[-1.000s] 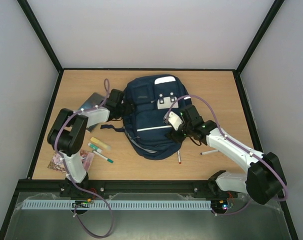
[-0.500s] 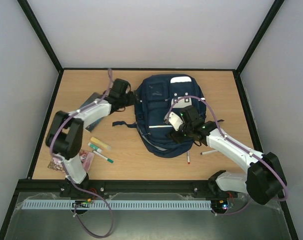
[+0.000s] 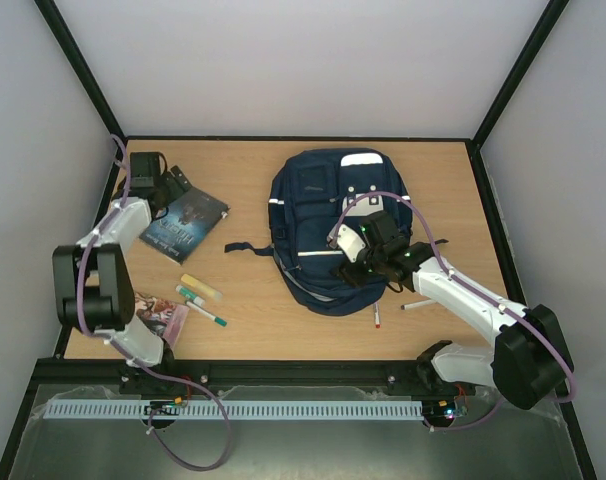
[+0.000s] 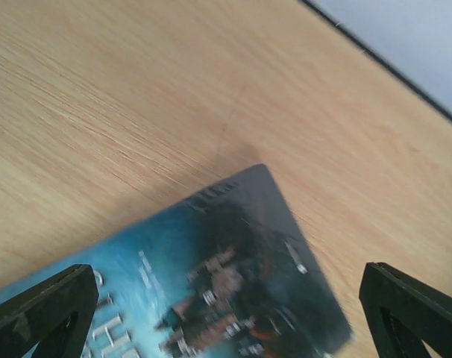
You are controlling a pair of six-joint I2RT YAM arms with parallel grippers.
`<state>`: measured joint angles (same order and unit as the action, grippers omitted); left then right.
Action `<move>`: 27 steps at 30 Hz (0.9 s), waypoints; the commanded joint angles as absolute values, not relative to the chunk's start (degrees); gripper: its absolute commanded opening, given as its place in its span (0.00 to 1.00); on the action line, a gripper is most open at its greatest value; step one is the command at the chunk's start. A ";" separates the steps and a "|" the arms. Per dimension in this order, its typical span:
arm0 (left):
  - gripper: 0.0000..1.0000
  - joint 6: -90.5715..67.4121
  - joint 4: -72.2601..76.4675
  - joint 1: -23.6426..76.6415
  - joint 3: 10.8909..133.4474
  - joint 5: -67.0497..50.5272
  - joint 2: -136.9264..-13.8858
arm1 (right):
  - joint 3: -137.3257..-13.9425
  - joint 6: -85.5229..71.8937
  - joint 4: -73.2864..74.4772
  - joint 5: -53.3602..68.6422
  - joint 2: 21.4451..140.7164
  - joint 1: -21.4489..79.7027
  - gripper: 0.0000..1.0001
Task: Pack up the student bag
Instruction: Adjust the book at the center of the board.
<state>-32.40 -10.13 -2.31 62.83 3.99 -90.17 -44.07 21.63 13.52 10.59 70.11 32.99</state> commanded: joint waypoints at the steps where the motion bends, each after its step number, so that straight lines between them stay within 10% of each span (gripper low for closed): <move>1: 0.99 -27.98 -12.81 -6.37 69.64 -3.28 -101.21 | -43.38 22.76 14.65 13.20 69.35 32.95 0.63; 15: 0.92 -17.62 -25.19 -7.44 87.97 0.24 -123.50 | -43.35 23.63 15.94 15.21 67.68 32.96 0.64; 27: 0.92 -19.33 -28.08 0.85 75.32 -2.29 -114.96 | -61.04 11.01 24.49 30.88 76.93 33.46 0.63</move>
<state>-18.35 -20.21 -1.34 82.35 0.58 -118.76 -52.29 18.90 19.90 21.08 71.61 32.99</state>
